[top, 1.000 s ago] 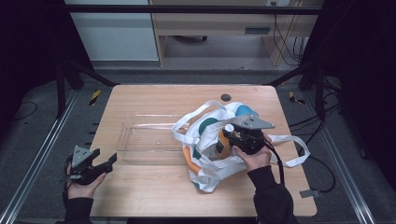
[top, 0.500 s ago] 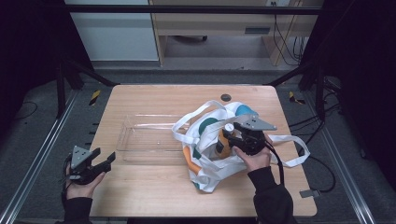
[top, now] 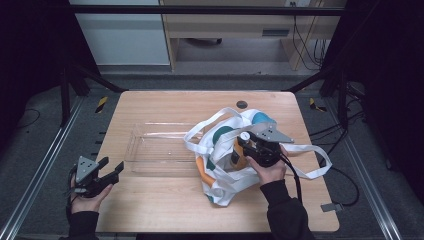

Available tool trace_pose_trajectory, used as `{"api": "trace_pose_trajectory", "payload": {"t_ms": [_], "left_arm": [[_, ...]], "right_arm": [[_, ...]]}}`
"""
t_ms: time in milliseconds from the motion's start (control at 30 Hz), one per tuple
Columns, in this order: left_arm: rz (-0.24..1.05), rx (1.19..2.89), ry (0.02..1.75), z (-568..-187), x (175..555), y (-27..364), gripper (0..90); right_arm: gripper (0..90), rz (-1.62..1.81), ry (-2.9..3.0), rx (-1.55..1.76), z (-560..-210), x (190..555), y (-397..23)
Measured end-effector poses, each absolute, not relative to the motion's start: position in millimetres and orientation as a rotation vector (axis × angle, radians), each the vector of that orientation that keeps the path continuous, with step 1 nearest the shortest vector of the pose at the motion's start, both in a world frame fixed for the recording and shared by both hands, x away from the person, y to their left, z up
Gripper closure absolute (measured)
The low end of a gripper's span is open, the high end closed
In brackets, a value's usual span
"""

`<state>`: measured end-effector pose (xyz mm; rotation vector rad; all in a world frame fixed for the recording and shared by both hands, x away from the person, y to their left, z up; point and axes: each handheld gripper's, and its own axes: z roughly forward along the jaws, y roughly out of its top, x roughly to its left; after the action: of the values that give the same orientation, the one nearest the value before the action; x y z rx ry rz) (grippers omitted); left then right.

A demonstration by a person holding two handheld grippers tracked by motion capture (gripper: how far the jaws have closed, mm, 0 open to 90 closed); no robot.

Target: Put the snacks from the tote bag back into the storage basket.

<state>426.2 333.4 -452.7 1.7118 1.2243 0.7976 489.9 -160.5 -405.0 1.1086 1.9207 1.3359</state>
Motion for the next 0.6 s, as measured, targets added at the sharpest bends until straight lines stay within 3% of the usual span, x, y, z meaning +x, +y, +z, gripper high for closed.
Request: {"api": "trace_pose_trajectory", "payload": {"t_ms": [600], "left_arm": [[0.805, 1.710, 1.267, -453.5, 426.0, 336.3, 40.5]], "right_arm": [[59.0, 1.315, 1.965, 1.100, -388.6, 486.7, -166.8]]}}
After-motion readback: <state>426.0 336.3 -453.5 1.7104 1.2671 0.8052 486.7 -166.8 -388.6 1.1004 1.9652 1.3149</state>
